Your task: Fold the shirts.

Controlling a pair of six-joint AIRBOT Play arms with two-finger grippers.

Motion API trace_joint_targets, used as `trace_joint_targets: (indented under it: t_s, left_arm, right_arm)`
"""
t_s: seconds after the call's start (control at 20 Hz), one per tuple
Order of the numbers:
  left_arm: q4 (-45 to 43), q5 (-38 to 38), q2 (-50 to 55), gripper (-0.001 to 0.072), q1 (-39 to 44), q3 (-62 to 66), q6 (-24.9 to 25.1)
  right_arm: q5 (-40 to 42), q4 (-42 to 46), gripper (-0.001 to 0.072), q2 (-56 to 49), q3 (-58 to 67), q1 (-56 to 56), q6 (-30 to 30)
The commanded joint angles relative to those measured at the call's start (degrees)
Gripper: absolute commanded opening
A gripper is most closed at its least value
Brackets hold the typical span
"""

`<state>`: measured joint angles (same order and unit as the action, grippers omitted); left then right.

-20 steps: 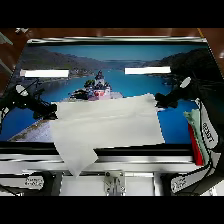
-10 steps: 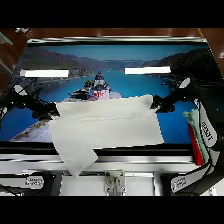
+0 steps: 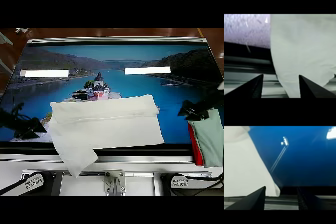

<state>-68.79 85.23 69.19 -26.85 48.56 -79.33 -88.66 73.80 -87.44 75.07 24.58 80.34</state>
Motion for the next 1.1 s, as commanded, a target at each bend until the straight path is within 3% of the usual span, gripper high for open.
trace_joint_targets:
  t_s: [0.0, 0.45, 1.05]
  left_arm:
    - [3.8, -1.2, -8.2, 0.049, -5.7, -14.6, 6.1]
    - [4.2, -10.6, -5.6, 0.0455, 2.1, -22.9, 7.5]
    - [6.5, -12.5, -3.7, 0.0457, 8.7, -25.0, 8.3]
  right_arm:
    - [-1.0, -1.6, 0.0516, 3.9, -3.3, 7.3, -0.5]
    - [0.2, -0.9, 0.0516, 3.8, -6.4, 6.3, -0.6]
    - [-0.8, -0.9, 0.0516, 3.8, -6.4, 6.3, 1.2]
